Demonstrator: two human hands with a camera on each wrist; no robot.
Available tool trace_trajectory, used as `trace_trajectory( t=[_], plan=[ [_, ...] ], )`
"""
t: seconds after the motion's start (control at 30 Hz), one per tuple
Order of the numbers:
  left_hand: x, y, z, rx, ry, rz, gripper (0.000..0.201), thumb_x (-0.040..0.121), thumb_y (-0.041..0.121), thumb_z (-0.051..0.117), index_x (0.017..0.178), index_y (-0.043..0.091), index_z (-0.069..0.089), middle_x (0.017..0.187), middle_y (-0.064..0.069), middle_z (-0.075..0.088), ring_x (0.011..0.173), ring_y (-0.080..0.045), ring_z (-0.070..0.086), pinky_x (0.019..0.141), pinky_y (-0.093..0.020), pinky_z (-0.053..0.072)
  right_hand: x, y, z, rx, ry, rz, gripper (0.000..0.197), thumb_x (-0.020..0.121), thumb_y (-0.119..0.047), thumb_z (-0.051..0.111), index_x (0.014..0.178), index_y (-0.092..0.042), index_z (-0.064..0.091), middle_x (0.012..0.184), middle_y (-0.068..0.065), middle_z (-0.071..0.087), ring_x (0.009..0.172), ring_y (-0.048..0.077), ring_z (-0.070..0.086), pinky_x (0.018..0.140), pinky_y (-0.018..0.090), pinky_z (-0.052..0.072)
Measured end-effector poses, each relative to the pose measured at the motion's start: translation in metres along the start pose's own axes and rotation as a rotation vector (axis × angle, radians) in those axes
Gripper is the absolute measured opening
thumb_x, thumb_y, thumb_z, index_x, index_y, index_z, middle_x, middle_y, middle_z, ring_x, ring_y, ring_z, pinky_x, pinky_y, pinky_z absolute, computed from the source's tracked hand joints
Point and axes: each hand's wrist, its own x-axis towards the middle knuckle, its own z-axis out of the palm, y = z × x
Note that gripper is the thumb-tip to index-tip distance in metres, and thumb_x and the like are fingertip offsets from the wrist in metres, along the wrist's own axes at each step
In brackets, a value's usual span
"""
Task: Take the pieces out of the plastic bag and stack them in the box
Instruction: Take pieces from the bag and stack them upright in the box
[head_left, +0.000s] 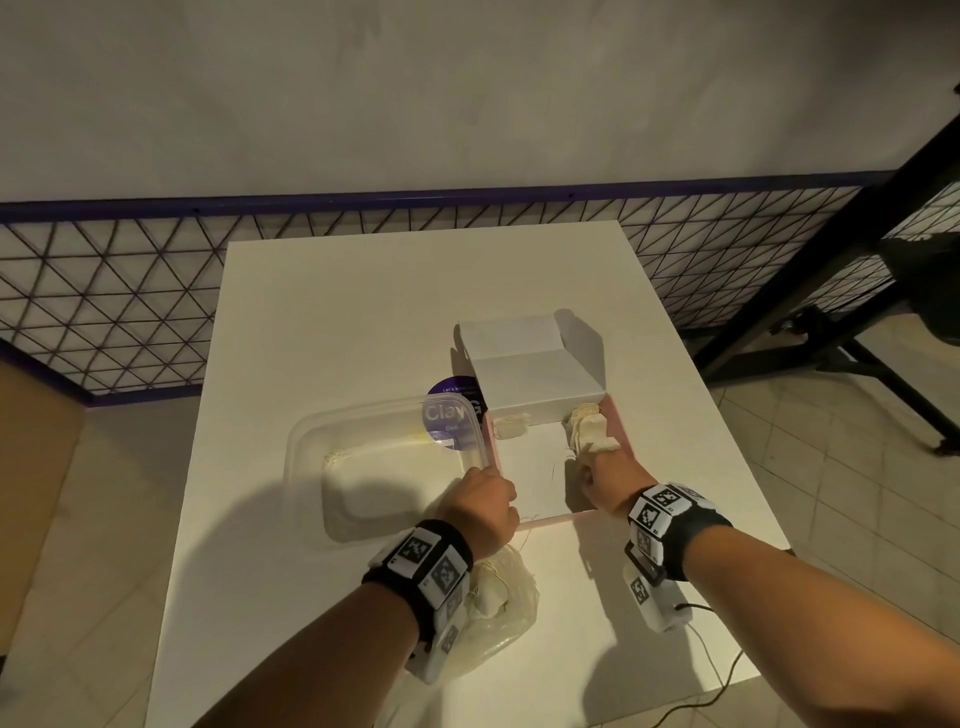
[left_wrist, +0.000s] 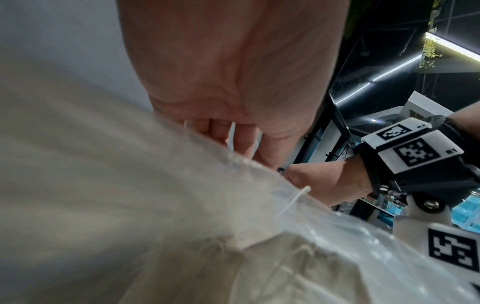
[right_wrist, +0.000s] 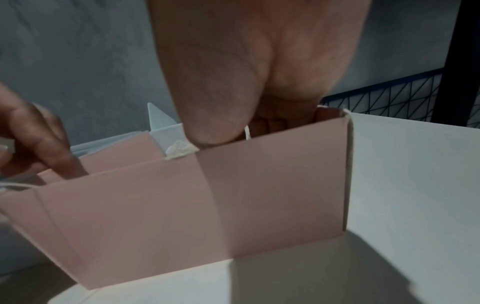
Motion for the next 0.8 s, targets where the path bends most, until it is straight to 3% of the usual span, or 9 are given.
trace_trajectory(
  t=[0.07,0.2,0.27,0.37,0.47,0.53,0.6,0.7,0.8],
  plan=[
    [-0.001,0.000,0.000,-0.006,0.002,0.003,0.035,0.094,0.027,0.042,0.120,0.014,0.060,0.123,-0.006,0.057,0.113,-0.022,0.049,0.100,-0.034,0.041,0.000,0.000,-0.001,0.001,-0.010,0.004,0.029,0.091,-0.018,0.046,0.114,-0.004,0.058,0.109,0.016,0.058,0.105,0.033,0.056,0.093,0.035,0.044],
    [-0.003,0.001,-0.004,-0.027,-0.035,0.000,0.036,0.093,0.028,0.043,0.121,0.014,0.060,0.125,-0.006,0.055,0.115,-0.023,0.049,0.101,-0.037,0.041,-0.005,-0.003,0.000,-0.020,0.065,-0.036,0.030,0.094,-0.024,0.039,0.109,-0.008,0.059,0.107,0.014,0.064,0.090,0.030,0.062,0.079,0.033,0.051],
    [-0.005,0.001,-0.008,-0.062,-0.043,0.002,0.035,0.093,0.027,0.045,0.121,0.014,0.061,0.125,-0.006,0.056,0.116,-0.023,0.050,0.101,-0.038,0.041,-0.011,-0.005,-0.002,-0.021,0.059,-0.058,0.029,0.094,-0.024,0.040,0.108,-0.007,0.059,0.105,0.015,0.063,0.089,0.032,0.062,0.079,0.036,0.051],
    [-0.014,0.000,-0.020,-0.156,-0.046,0.050,0.036,0.093,0.024,0.050,0.125,0.012,0.059,0.128,-0.005,0.056,0.117,-0.021,0.052,0.101,-0.028,0.039,-0.018,-0.003,-0.008,-0.004,0.012,-0.081,0.025,0.091,-0.022,0.042,0.100,-0.008,0.060,0.098,0.014,0.064,0.086,0.031,0.062,0.078,0.039,0.052],
    [-0.033,-0.010,-0.041,-0.341,0.029,0.067,0.030,0.092,0.018,0.056,0.121,0.010,0.062,0.119,-0.005,0.062,0.101,-0.014,0.059,0.091,-0.022,0.043,-0.031,-0.012,-0.019,0.011,0.021,-0.150,0.017,0.085,-0.019,0.043,0.088,-0.014,0.059,0.094,0.011,0.062,0.087,0.031,0.061,0.076,0.038,0.051],
    [-0.052,-0.026,-0.056,-0.476,0.098,0.063,0.022,0.091,0.014,0.059,0.111,0.008,0.067,0.099,-0.003,0.066,0.080,-0.007,0.058,0.081,-0.019,0.043,-0.052,-0.035,-0.029,0.081,0.092,-0.237,0.015,0.085,-0.008,0.052,0.095,-0.007,0.063,0.092,0.010,0.062,0.080,0.025,0.057,0.071,0.032,0.046],
    [-0.074,-0.042,-0.069,-0.491,0.168,0.057,0.012,0.089,0.012,0.061,0.097,0.008,0.069,0.085,0.000,0.064,0.072,-0.007,0.057,0.074,-0.021,0.044,-0.081,-0.064,-0.036,0.206,0.151,-0.333,0.016,0.085,-0.004,0.058,0.099,-0.006,0.064,0.088,0.004,0.061,0.072,0.014,0.052,0.067,0.023,0.039],
    [-0.106,-0.059,-0.075,-0.294,0.166,0.014,0.013,0.088,0.019,0.061,0.076,0.016,0.064,0.077,0.000,0.065,0.072,-0.015,0.058,0.072,-0.028,0.046,-0.124,-0.110,-0.030,0.309,-0.036,-0.482,0.015,0.086,-0.006,0.058,0.096,-0.012,0.068,0.083,-0.009,0.063,0.070,0.004,0.057,0.071,0.015,0.047],
    [-0.138,-0.069,-0.056,-0.246,0.010,-0.054,0.029,0.082,0.033,0.067,0.063,0.025,0.046,0.068,0.007,0.053,0.064,-0.011,0.049,0.065,-0.026,0.042,-0.136,-0.144,0.000,0.189,-0.260,-0.468,0.023,0.082,0.001,0.054,0.093,-0.009,0.072,0.091,0.002,0.070,0.083,0.017,0.065,0.084,0.025,0.051]
  ],
)
